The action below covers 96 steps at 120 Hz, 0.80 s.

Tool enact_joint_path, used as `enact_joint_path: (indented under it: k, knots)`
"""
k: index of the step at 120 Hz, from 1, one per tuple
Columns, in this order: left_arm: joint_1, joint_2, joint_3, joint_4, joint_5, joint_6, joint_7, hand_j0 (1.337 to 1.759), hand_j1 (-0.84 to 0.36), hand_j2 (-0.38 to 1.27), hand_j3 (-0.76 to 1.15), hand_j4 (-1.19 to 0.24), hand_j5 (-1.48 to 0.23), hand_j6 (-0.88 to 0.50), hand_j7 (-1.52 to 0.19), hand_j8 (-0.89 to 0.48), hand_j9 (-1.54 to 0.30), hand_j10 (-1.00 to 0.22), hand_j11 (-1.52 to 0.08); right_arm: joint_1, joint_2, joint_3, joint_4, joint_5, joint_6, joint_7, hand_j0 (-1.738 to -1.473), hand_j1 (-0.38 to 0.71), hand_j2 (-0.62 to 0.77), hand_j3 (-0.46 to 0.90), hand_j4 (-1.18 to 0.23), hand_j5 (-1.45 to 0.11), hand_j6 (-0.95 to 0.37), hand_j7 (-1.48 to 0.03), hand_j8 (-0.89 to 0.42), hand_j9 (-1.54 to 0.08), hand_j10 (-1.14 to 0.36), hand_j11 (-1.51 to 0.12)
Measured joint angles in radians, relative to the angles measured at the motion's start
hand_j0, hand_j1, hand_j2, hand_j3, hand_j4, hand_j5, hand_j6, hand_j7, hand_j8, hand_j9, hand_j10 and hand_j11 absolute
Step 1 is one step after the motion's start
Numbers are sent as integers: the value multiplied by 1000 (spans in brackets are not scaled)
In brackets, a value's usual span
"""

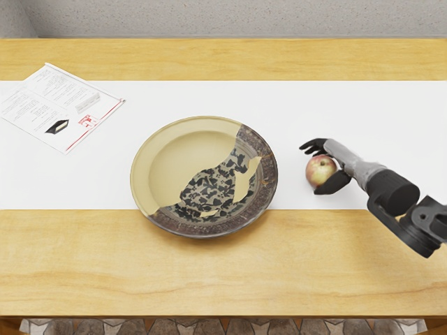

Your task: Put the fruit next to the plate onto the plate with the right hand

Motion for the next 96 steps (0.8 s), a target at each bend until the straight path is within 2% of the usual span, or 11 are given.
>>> enact_joint_path:
  k: [16,29,44,50,55,60,69,96]
  knots:
    - [0,0,0,0,0,0,0,1658,55,49,0,-245,-318,-245,-318,-245,-318,-245,-318,-5,0,-5,1,-4,-8,0,-1658,90,-88,0,-375,-495,-380,-490,-374,-496,-374,-496]
    - [0,0,0,0,0,0,0,1658,55,49,0,-245,-318,-245,-318,-245,-318,-245,-318,-7,-1,-8,2,-6,-9,0,-1657,128,-56,0,-425,-553,-429,-551,-336,-559,-422,-559]
    - [0,0,0,0,0,0,0,1658,55,49,0,-245,-318,-245,-318,-245,-318,-245,-318,-8,-3,-10,3,-8,-10,2,-1655,156,8,0,-495,-642,-407,-640,-301,-650,-455,-652]
    - [0,0,0,0,0,0,0,1658,55,49,0,-245,-318,-245,-318,-245,-318,-245,-318,-7,-4,-15,4,-9,-10,4,-1655,198,101,-1,-539,-688,-377,-692,-267,-697,-430,-704]
    - [0,0,0,0,0,0,0,1658,55,49,0,-245,-318,-245,-318,-245,-318,-245,-318,-6,-6,-19,5,-9,-9,5,-1654,224,121,-1,-568,-729,-340,-731,-231,-738,-398,-745]
    - [0,0,0,0,0,0,0,1658,55,49,0,-245,-318,-245,-318,-245,-318,-245,-318,-5,-10,-21,5,-8,-8,6,-1653,278,213,-1,-580,-778,-295,-770,-183,-781,-355,-786]
    - [0,0,0,0,0,0,0,1658,55,49,0,-245,-318,-245,-318,-245,-318,-245,-318,-1,-20,-20,9,-5,-7,6,-1650,264,192,0,-552,-851,-266,-827,-153,-849,-328,-847]
    - [0,0,0,0,0,0,0,1658,55,49,0,-245,-318,-245,-318,-245,-318,-245,-318,38,-56,-5,33,48,16,9,-1646,203,89,0,-600,-965,-258,-913,-147,-956,-335,-939]
